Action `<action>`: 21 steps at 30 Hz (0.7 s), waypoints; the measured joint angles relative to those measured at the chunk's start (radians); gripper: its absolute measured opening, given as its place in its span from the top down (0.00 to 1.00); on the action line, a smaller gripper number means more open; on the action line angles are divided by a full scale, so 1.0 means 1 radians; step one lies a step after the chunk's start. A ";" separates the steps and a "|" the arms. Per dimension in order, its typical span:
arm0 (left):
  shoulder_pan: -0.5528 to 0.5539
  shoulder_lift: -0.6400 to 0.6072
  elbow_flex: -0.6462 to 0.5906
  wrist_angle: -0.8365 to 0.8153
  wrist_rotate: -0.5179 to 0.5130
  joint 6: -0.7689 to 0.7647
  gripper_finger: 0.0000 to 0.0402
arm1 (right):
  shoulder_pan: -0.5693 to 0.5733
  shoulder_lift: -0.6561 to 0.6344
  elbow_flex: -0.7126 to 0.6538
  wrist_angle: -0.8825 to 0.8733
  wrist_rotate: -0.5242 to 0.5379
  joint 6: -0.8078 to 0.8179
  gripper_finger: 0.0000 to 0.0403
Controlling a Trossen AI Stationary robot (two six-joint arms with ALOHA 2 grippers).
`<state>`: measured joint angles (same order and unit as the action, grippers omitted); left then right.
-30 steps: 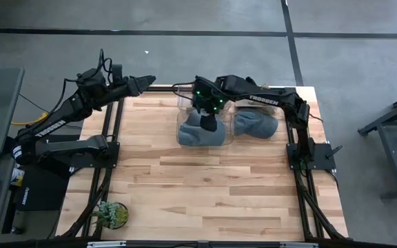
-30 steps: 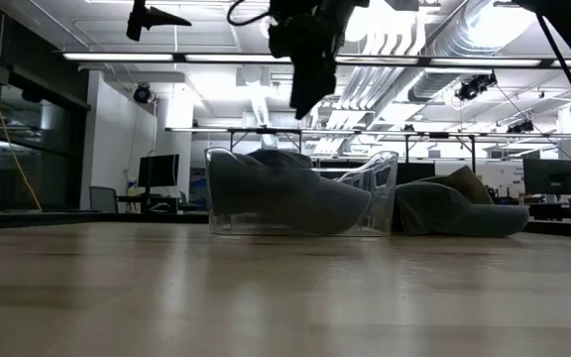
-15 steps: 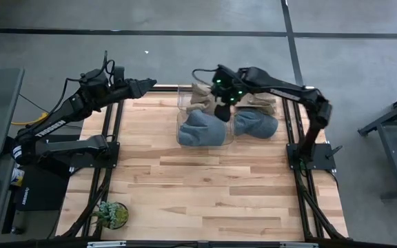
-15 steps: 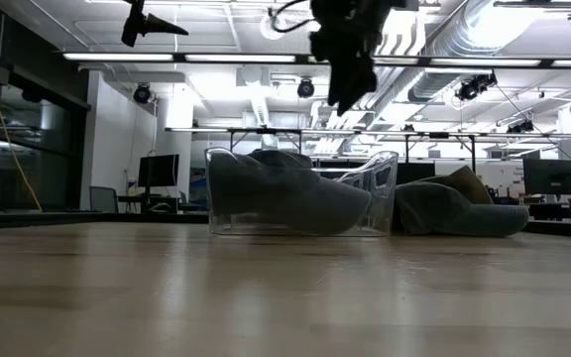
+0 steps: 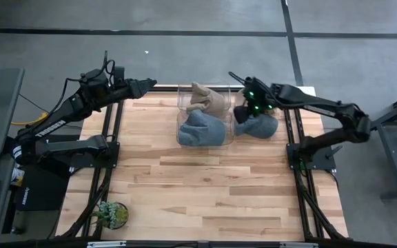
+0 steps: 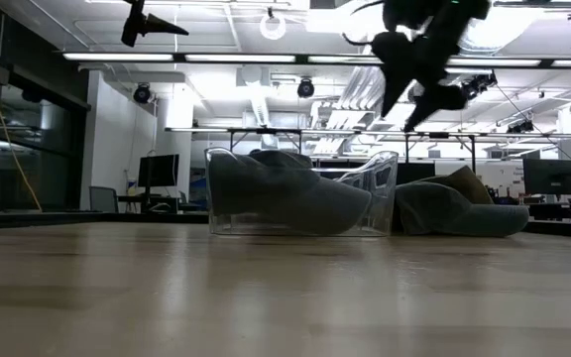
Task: Pick & Place hat
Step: Put the blue cap into the bottom transparent bin
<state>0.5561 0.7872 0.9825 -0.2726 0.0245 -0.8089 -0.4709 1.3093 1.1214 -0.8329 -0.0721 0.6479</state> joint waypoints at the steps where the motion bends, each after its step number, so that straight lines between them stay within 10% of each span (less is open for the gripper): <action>1: 0.000 0.000 0.000 0.000 0.000 0.000 0.25 | 0.000 -0.030 -0.039 0.009 -0.001 0.045 0.34; 21: 0.000 0.000 0.000 0.000 0.003 -0.001 0.25 | 0.000 -0.436 -0.557 0.179 0.177 0.608 0.35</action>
<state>0.5560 0.7872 0.9825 -0.2726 0.0277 -0.8097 -0.4706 0.8730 0.5649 -0.6544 0.1048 1.2559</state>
